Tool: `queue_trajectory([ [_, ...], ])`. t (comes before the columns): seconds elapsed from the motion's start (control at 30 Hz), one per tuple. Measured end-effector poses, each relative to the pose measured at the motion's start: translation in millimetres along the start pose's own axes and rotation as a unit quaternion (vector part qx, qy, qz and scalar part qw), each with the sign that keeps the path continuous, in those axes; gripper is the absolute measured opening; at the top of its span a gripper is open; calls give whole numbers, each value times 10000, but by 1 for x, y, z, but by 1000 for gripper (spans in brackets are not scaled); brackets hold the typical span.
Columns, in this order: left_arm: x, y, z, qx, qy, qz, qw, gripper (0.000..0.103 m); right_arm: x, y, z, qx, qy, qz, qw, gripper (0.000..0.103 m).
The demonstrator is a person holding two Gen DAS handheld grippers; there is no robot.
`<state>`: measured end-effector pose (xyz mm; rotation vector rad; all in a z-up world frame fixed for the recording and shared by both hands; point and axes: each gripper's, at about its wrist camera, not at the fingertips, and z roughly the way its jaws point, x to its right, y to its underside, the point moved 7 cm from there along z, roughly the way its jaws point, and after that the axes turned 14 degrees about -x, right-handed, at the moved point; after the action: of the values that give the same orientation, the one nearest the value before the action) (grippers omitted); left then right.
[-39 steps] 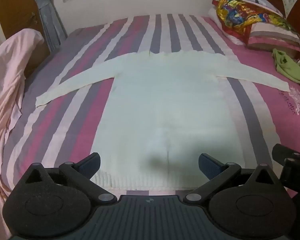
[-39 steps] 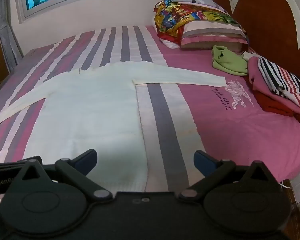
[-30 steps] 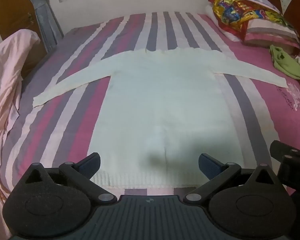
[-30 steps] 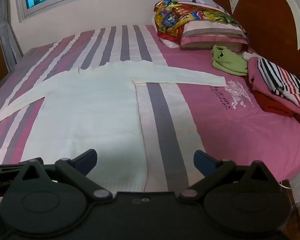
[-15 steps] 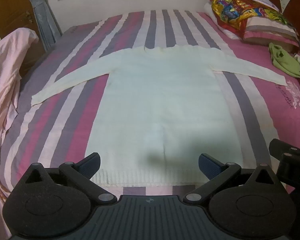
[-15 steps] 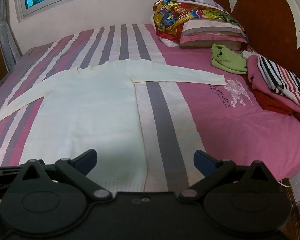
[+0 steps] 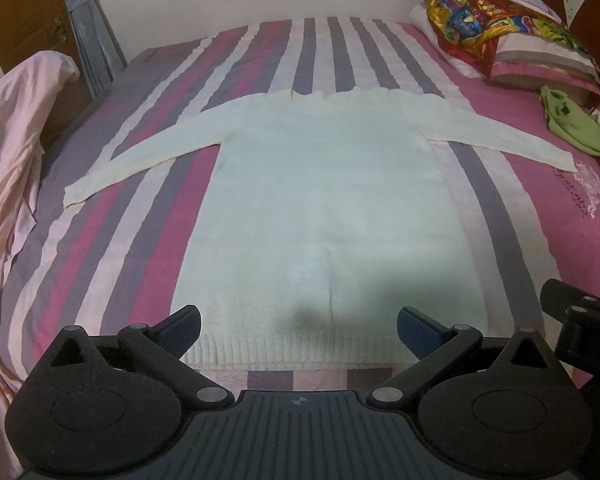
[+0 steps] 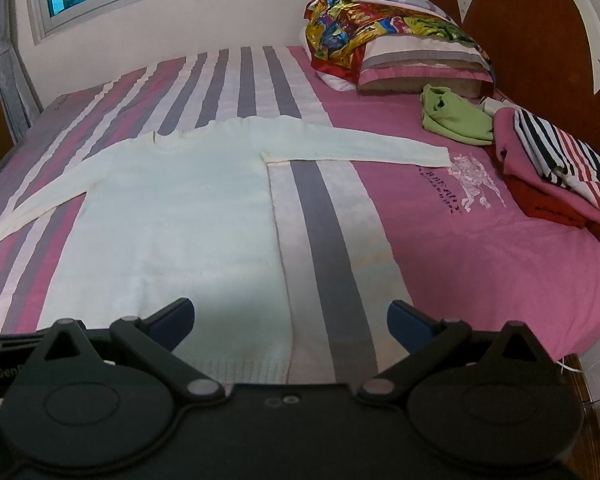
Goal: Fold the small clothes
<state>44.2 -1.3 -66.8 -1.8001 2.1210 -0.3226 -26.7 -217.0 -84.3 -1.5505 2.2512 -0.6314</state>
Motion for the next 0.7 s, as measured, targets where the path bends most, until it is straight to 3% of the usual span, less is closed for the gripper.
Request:
queue_trajectory([
  [0.7, -4, 0, -1, -13, -32, -76, 10000, 103, -8, 1, 4, -59, -30, -199, 9998, 103],
])
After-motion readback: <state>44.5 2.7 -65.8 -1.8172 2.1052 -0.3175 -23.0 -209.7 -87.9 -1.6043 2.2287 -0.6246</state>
